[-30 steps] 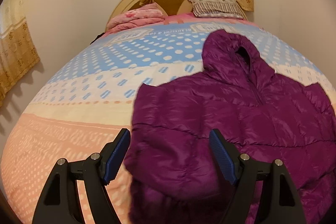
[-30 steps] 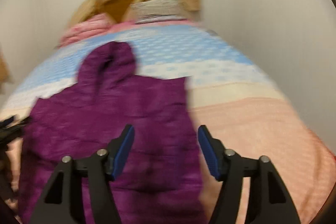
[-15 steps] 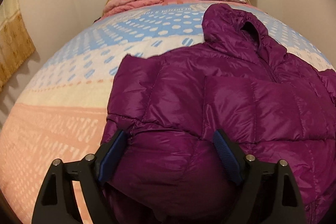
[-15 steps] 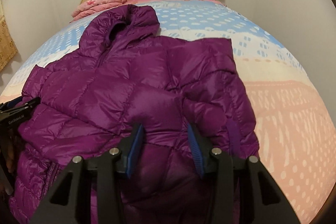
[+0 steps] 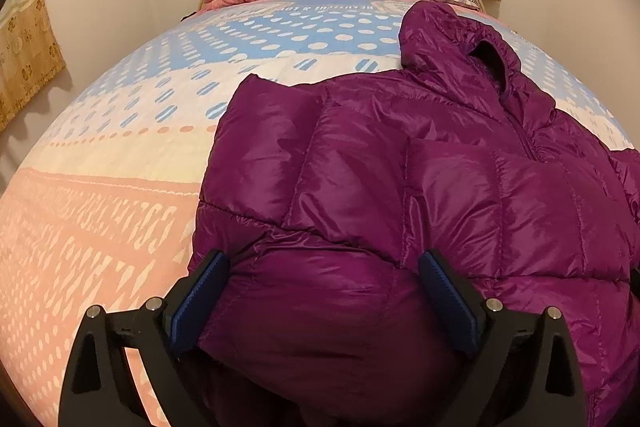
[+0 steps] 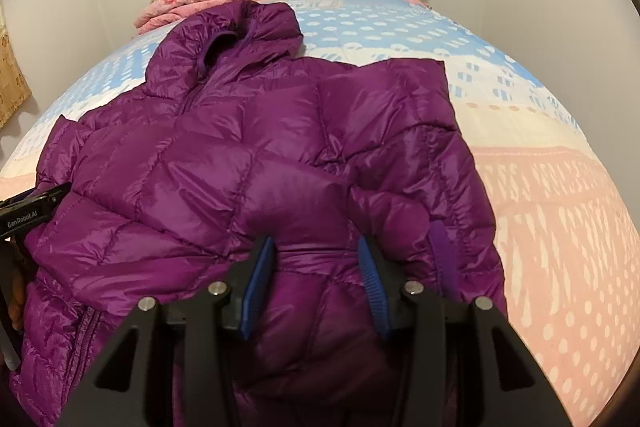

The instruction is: Fold large clothes

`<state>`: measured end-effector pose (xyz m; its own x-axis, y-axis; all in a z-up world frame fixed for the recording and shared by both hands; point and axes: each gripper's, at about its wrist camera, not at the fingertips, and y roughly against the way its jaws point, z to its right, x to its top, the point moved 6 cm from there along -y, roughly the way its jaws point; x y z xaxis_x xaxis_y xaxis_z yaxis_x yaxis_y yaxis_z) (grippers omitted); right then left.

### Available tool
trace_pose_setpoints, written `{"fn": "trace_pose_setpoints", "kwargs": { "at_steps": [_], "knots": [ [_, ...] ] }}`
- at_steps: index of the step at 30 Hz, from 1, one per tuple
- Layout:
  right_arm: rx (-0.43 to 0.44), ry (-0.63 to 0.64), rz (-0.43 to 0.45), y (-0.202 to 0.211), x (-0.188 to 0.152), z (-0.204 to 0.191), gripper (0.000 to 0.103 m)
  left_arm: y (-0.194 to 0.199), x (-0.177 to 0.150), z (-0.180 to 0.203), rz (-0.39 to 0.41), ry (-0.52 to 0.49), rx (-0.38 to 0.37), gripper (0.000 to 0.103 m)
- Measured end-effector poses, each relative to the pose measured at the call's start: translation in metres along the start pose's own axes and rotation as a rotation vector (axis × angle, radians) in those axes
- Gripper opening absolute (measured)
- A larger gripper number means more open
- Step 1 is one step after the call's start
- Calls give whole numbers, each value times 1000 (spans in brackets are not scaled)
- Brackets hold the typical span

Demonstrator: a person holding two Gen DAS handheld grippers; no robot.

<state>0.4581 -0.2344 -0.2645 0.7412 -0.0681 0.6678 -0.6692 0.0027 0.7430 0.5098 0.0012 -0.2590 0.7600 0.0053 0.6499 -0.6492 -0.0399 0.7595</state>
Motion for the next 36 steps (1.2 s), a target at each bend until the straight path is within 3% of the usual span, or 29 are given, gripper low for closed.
{"fn": "trace_pose_setpoints", "kwargs": {
  "at_steps": [11, 14, 18, 20, 24, 27, 30, 36],
  "knots": [
    [-16, 12, -2, -1, 0, -2, 48, -1, 1, -2, -17, 10, 2, 100],
    [-2, 2, -2, 4, 3, -1, 48, 16, 5, -1, -22, 1, -24, 100],
    [14, -32, 115, 43, 26, 9, 49, 70, 26, 0, 117, -61, -73, 100],
    [28, -56, 128, 49, 45, 17, 49, 79, 41, -4, 160, -70, -71, 100],
    [-26, -48, 115, 29, 76, 32, 49, 45, 69, -26, 124, -31, 7, 100],
    [10, -84, 70, -4, 83, 45, 49, 3, 75, -33, 36, -7, 35, 100],
    [-9, -63, 20, -33, 77, 50, 48, -23, 69, -25, -11, -37, 60, 100],
    [6, -51, -8, -49, 58, 52, 49, -35, 50, -3, 2, -85, 77, 100]
  ]
}}
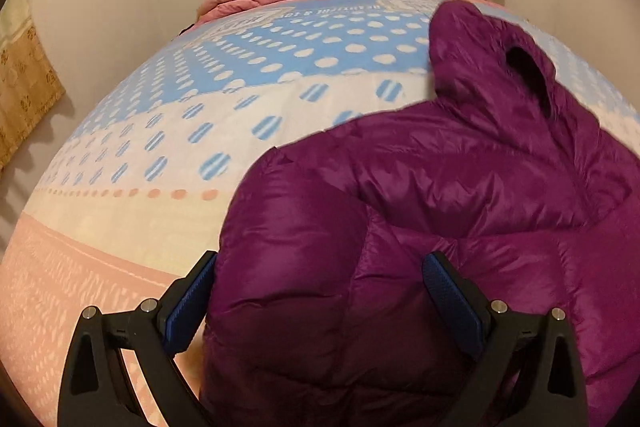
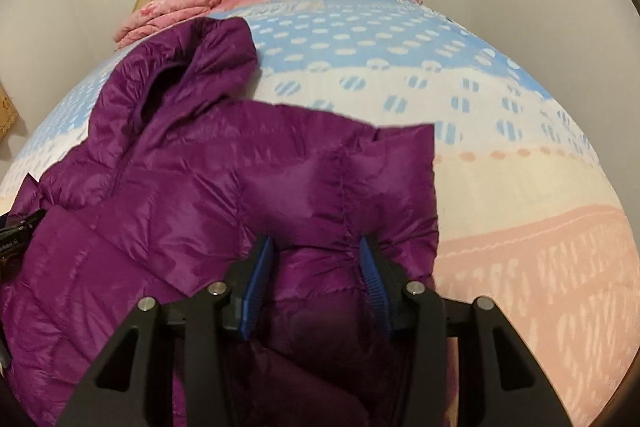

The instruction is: Fold large clothes

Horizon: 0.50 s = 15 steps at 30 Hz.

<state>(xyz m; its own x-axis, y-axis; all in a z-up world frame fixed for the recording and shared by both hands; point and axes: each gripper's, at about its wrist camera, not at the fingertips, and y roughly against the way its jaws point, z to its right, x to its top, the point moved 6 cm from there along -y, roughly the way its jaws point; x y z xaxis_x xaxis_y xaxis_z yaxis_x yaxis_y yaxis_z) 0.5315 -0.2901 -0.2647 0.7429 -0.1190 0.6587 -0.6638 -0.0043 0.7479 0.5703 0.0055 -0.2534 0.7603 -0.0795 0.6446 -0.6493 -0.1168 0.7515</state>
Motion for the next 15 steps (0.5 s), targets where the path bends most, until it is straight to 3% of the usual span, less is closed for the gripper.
{"fn": "trace_pose_setpoints", "kwargs": {
  "at_steps": [4, 9, 13, 15],
  "knots": [
    [-9, 9, 10, 2, -3, 0, 49, -2, -2, -2, 11, 11, 7, 100],
    [6, 24, -15, 1, 0, -4, 54, 4, 3, -8, -68, -2, -13, 100],
    [80, 55, -44, 17, 19, -9, 69, 55, 43, -11, 45, -32, -76, 100],
    [97, 61, -14, 27, 44, -12, 72, 58, 64, -5, 30, -38, -144, 100]
  ]
}}
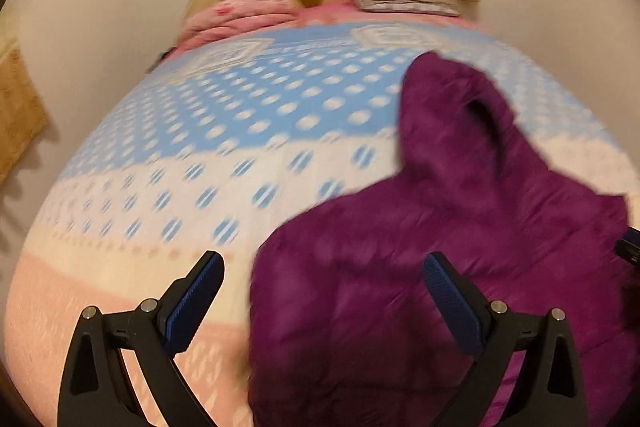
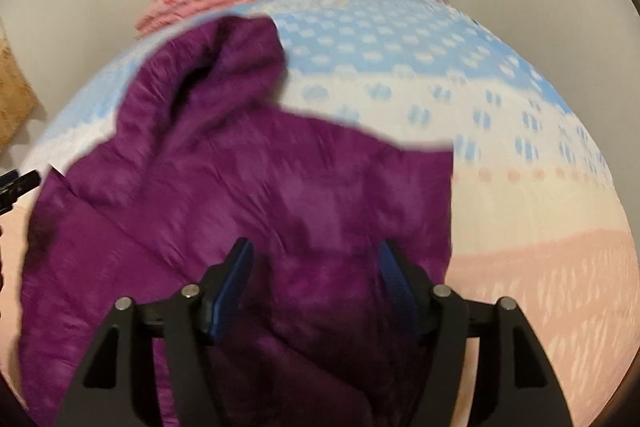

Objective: Fold large clothes
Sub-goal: 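Grasp the jacket hood with the left gripper while the right gripper grasps the hood edge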

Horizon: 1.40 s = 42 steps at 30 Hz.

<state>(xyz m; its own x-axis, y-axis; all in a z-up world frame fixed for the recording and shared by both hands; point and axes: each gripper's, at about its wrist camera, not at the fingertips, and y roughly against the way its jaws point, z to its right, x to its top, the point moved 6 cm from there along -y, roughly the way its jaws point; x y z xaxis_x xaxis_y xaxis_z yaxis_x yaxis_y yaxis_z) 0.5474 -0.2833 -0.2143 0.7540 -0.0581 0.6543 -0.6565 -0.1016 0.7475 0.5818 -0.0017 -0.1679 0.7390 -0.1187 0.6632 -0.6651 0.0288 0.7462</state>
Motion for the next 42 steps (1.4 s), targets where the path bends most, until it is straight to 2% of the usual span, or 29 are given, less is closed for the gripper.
{"fn": "trace_pose_setpoints", "kwargs": {
  "at_steps": [4, 8, 12, 15, 20, 24, 25, 26, 27, 28, 29, 31, 33, 35, 37, 42],
  "knots": [
    [43, -12, 27, -9, 53, -4, 83, -28, 51, 10, -13, 37, -74, 100],
    [58, -5, 6, -47, 91, -13, 83, -65, 92, 24, -15, 16, -33, 100],
    [72, -2, -29, -98, 123, -25, 83, -104, 125, 43, -37, -12, -30, 100],
    [82, -13, -21, -123, 145, -28, 83, -130, 140, 48, -49, -23, -13, 100],
    [101, -62, -16, -154, 175, -26, 83, -160, 156, 54, -61, -19, -47, 100],
    [137, -97, -62, -184, 183, -28, 83, -170, 161, 62, -41, -26, -98, 100],
    [141, -106, -73, -189, 183, -28, 83, -172, 160, 66, -41, -43, -107, 96],
    [145, -110, -87, -194, 182, -29, 80, -175, 160, 70, -42, -57, -113, 71],
    [156, -97, -107, -199, 180, -34, 59, -177, 158, 76, -49, -78, -138, 48],
    [165, -80, -112, -199, 180, -38, 25, -180, 156, 81, -72, -91, -168, 0],
    [165, -53, -101, -194, 178, -43, 14, -180, 154, 86, -97, -101, -200, 1],
    [152, 11, -71, -180, 175, -49, 11, -159, 159, 88, 18, -164, -159, 1],
    [160, 15, -22, -157, 173, -46, 10, -142, 160, 86, 64, -187, -144, 1],
    [146, 29, 26, -137, 172, -41, 9, -125, 161, 74, 94, -158, -155, 1],
    [147, 51, 94, -104, 164, -37, 9, -102, 157, 67, 158, -172, -148, 1],
    [98, 259, 274, -23, 129, -51, 8, -32, 131, 57, 318, -205, -194, 1]
  ]
}}
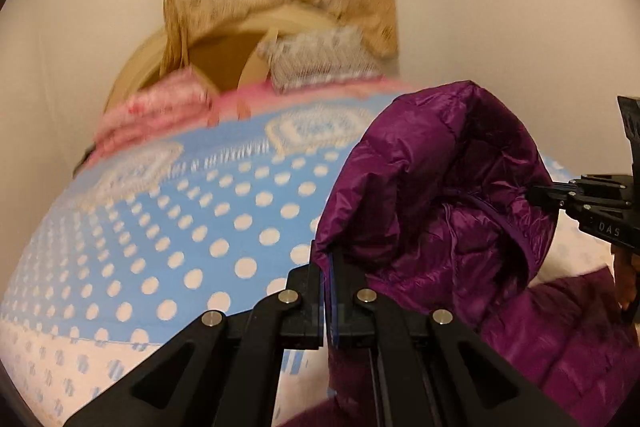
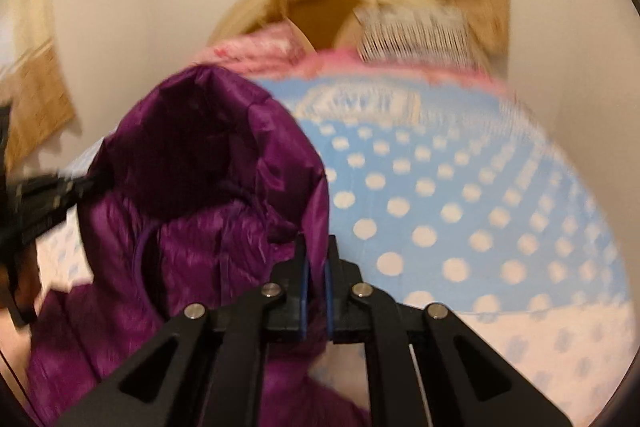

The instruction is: Fold large clothes

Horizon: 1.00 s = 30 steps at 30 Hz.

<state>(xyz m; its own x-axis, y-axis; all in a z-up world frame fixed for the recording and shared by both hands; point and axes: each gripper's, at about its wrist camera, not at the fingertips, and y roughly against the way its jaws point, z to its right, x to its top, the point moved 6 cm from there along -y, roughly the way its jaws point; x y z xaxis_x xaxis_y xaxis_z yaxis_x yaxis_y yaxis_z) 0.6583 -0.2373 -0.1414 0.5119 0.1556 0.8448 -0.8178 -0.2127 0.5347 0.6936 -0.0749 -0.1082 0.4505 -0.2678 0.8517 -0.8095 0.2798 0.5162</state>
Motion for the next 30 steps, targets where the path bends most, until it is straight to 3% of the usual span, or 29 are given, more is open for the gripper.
{"fn": "trace_pose_setpoints", "kwargs": {
  "at_steps": [5, 9, 11, 13, 19, 20, 22, 24, 25, 27, 28, 30],
  "knots": [
    [-38, 137, 87, 61, -33, -28, 8, 80, -25, 25, 184, -120, 2, 1],
    [-37, 192, 87, 99, -65, -40, 8, 126, -64, 46, 237, -234, -8, 1],
    [-58, 235, 71, 105, -79, -45, 8, 137, -86, 56, 225, -308, 0, 2],
    [-23, 208, 1, 101, -98, -39, 8, 137, -113, 68, 162, -380, -11, 2],
    [-18, 215, -108, 107, -139, -34, 13, 140, -155, 71, 18, -372, -72, 4],
    [-10, 219, -119, 111, -141, -34, 15, 144, -159, 68, 8, -370, -76, 4],
    [9, 231, -132, 127, -149, -32, 42, 153, -165, 57, -7, -362, -78, 4],
    [21, 224, -133, 139, -150, -28, 55, 160, -169, 47, -20, -349, -70, 5],
    [29, 208, -137, 142, -150, -25, 57, 162, -168, 38, -23, -326, -63, 7],
    [12, 130, -140, 143, -140, -18, 57, 157, -159, 13, -47, -214, -21, 19],
    [17, 83, -148, 143, -139, -18, 57, 157, -156, 8, -51, -169, -13, 43],
    [30, -53, -156, 132, -120, -15, 57, 151, -141, -10, -36, -20, 19, 75]
  ]
}}
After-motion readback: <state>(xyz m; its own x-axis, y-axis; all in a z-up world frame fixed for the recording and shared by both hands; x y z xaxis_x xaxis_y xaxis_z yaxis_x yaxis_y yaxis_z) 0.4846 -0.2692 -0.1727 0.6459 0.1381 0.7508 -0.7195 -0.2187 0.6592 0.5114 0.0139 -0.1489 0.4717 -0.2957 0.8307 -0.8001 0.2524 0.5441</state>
